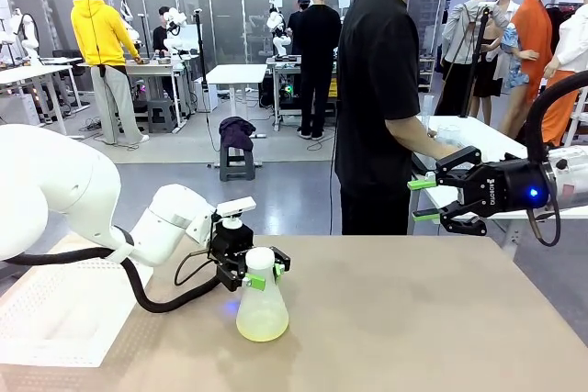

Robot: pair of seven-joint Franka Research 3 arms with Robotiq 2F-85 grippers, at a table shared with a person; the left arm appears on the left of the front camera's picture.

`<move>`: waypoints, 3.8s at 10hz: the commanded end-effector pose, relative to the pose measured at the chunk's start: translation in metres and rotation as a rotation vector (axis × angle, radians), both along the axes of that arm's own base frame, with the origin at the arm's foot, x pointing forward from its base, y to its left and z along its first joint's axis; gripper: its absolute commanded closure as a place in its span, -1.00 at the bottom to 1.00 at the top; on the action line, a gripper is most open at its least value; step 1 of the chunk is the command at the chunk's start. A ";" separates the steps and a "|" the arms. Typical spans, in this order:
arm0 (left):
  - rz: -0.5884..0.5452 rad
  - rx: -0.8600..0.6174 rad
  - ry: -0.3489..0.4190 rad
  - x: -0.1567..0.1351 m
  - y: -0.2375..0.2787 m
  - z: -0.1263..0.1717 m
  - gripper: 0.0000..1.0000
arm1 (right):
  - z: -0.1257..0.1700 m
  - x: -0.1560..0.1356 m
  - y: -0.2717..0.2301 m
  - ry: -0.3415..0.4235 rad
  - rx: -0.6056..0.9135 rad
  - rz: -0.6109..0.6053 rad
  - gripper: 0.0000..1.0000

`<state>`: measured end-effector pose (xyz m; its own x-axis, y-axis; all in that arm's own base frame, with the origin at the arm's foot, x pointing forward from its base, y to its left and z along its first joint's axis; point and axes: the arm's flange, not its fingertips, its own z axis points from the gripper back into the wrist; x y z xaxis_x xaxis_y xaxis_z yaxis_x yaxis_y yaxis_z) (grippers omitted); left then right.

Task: Prepare the solutions needed for the experiment.
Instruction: When the human places the Big flask in the center of the table, pick up the Big flask and place it in the left Organizing basket.

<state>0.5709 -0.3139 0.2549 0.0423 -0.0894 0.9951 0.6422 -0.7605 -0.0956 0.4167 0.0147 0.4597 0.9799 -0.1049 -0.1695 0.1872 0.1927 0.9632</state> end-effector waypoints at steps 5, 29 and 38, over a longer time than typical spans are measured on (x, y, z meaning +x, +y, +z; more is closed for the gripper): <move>-0.021 0.037 0.000 -0.001 0.010 -0.011 1.00 | 0.002 -0.001 0.000 -0.006 0.004 0.000 0.00; 0.699 -0.093 -0.173 -0.043 0.394 0.160 1.00 | 0.002 -0.001 0.000 -0.006 0.004 0.000 0.00; 0.738 -0.035 -0.211 -0.035 0.411 0.058 1.00 | 0.002 -0.001 0.000 -0.006 0.004 0.000 0.00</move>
<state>0.5353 0.0988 0.3139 -0.0798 -0.0743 0.9940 0.9912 -0.1119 0.0712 0.4167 0.0147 0.4596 0.9799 -0.1050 -0.1697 0.1875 0.1929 0.9631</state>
